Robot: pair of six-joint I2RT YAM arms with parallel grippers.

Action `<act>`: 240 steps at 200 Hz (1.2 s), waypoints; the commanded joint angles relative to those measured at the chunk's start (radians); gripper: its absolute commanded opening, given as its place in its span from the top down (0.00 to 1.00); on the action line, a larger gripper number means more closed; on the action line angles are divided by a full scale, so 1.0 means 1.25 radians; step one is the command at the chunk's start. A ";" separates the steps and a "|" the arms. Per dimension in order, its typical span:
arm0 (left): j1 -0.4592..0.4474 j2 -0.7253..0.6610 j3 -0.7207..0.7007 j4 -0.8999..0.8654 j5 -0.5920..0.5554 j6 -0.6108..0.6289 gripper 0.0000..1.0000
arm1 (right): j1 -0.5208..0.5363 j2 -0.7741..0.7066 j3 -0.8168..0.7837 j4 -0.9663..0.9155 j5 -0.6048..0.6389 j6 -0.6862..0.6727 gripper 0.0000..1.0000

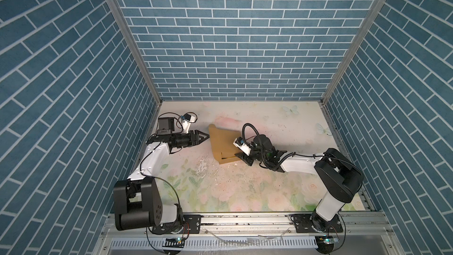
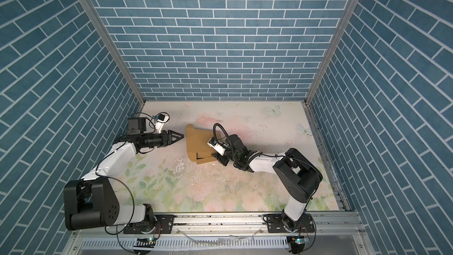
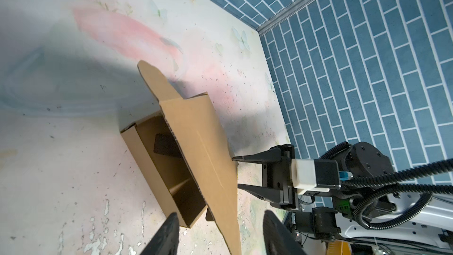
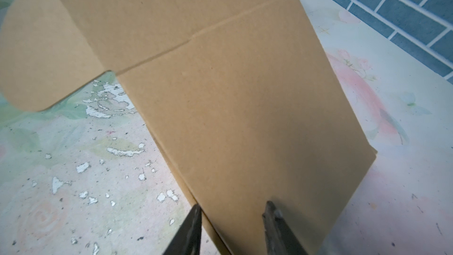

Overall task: Assemble paper box
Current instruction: Close the paper box at the center of the table.

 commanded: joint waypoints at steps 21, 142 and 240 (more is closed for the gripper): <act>-0.040 0.035 -0.015 0.054 0.012 -0.038 0.45 | -0.003 0.003 0.013 -0.009 -0.004 0.009 0.58; -0.050 0.111 -0.021 0.077 -0.085 -0.032 0.74 | -0.003 0.001 0.013 -0.022 -0.022 0.002 0.57; -0.050 0.128 -0.033 0.070 -0.123 -0.009 0.74 | -0.054 -0.074 0.069 -0.033 -0.218 0.034 0.52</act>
